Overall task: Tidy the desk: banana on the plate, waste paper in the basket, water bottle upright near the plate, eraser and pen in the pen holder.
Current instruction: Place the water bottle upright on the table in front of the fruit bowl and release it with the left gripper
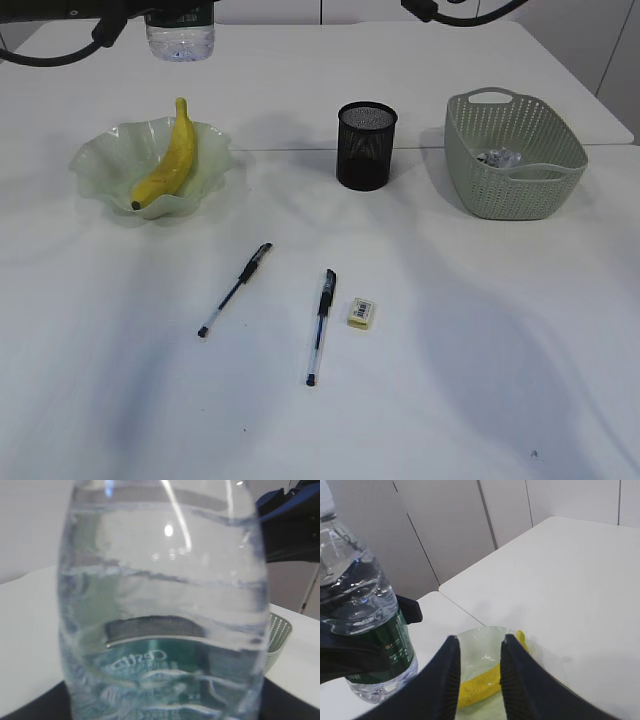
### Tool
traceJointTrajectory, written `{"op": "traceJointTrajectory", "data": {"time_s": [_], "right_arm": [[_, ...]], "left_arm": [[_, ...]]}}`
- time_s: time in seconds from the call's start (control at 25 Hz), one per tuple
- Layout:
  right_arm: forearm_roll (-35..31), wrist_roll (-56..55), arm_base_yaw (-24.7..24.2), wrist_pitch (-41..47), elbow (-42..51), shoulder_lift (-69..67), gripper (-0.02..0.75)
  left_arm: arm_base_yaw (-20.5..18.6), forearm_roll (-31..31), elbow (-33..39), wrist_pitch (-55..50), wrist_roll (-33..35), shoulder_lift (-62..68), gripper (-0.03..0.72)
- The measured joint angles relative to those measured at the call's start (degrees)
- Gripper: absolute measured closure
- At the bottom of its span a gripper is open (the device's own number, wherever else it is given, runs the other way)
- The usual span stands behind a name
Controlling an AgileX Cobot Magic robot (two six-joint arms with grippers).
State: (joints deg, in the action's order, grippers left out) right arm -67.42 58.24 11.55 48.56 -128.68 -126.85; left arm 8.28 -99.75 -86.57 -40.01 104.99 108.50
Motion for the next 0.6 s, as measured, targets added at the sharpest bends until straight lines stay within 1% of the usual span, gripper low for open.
{"op": "traceJointTrajectory", "data": {"time_s": [0.12,0.2,0.24,0.36,0.44,0.6], "right_arm": [[0.00,-0.03,0.00,-0.12,0.00,0.00,0.526],[0.68,-0.03,0.00,-0.12,0.00,0.00,0.505],[1.88,-0.03,0.00,-0.12,0.00,0.00,0.475],[7.41,-0.25,0.00,-0.12,0.00,0.00,0.337],[10.00,-0.57,0.00,-0.02,0.00,0.00,0.259],[12.22,-0.71,0.00,0.30,0.00,0.00,0.218]], "left_arm": [[0.00,0.00,0.00,0.00,0.00,0.00,0.308],[0.00,0.00,0.00,0.00,0.00,0.00,0.308],[0.00,0.00,0.00,0.00,0.00,0.00,0.308],[0.00,0.00,0.00,0.00,0.00,0.00,0.308],[0.00,0.00,0.00,0.00,0.00,0.00,0.308],[0.00,0.49,0.00,0.00,0.00,0.00,0.308]]}}
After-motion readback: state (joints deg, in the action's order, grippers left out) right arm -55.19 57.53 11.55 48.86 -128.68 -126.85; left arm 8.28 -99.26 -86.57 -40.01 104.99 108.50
